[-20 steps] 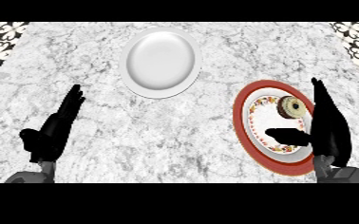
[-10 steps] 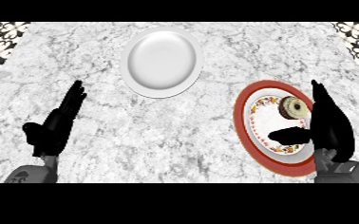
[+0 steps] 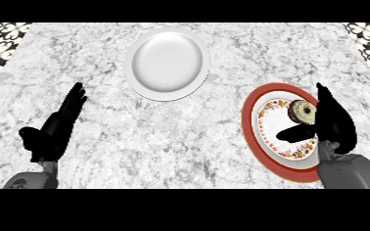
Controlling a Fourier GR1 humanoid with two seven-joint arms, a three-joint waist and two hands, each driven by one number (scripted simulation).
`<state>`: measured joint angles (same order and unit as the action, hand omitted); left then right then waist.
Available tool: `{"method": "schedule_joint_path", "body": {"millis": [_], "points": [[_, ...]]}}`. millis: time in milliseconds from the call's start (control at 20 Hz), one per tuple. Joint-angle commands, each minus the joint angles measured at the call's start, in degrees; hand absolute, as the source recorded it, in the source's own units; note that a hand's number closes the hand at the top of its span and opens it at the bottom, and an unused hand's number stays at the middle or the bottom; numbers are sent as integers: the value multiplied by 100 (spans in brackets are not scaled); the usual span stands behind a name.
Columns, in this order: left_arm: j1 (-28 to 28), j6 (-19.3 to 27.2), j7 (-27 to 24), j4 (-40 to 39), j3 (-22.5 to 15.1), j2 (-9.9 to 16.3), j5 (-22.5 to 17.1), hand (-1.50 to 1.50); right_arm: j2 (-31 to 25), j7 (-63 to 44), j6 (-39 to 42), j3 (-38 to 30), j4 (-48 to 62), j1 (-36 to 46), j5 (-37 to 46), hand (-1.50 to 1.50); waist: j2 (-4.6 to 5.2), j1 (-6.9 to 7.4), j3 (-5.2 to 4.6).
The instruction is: Pick the cupcake from the plate and place it in the plate
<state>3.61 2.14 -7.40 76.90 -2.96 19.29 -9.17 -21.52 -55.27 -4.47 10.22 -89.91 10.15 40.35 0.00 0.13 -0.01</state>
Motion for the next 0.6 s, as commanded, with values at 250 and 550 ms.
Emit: {"method": "schedule_joint_path", "body": {"millis": [250, 550], "points": [[-74, -3, -296, -289, 71, -461, 471, 0, 282, 352, 75, -389, 973, 208, 552, -150, 1, -10, 0], [-32, -154, 16, 15, 242, -357, 458, 0, 226, 1501, 277, -724, 1904, 506, 80, 150, 7, 18, 3]]}}
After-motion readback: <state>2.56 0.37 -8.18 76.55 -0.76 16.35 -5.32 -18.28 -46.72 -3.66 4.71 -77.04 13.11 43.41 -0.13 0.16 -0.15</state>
